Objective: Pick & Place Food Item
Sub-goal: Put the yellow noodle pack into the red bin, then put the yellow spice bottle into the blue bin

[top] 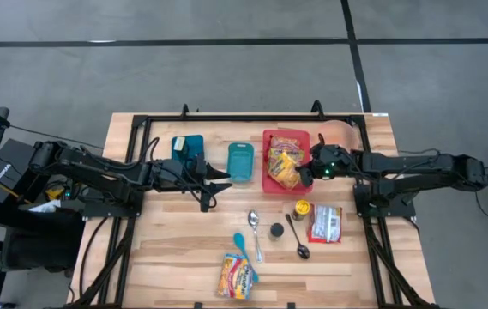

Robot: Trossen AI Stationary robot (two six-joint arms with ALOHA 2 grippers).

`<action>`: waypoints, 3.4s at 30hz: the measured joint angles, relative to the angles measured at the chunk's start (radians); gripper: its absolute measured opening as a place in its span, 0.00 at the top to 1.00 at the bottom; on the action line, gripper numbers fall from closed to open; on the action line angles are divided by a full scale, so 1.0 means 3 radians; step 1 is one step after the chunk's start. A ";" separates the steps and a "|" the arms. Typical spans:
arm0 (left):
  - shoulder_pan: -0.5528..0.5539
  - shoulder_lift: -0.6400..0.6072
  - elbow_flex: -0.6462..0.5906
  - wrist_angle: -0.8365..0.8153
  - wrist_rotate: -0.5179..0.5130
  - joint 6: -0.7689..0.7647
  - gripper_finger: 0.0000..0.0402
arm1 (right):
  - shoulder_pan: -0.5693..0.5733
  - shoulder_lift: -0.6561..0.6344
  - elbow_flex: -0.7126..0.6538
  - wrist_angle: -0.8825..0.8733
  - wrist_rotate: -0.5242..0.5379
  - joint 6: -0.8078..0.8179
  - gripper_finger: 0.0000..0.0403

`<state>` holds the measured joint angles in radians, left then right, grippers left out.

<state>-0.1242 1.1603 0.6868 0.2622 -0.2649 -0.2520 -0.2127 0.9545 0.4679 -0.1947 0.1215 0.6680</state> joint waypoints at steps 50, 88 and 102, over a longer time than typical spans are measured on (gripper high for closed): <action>0.0006 0.0001 0.0000 -0.0002 0.0000 0.0000 0.65 | -0.0559 0.0149 0.0000 -0.0080 -0.0582 -0.0952 0.47; 0.0006 0.0001 0.0000 -0.0002 0.0000 0.0001 0.65 | 0.1082 -0.1108 0.0001 -0.0528 -0.0134 -0.0207 0.42; 0.0006 0.0001 0.0000 -0.0004 0.0001 0.0001 0.65 | 0.2305 -0.1107 0.0001 -0.1106 0.1137 0.0557 0.42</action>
<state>-0.1223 1.1606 0.6868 0.2611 -0.2646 -0.2516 0.4789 0.6224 0.4683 -0.5266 0.4625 0.8352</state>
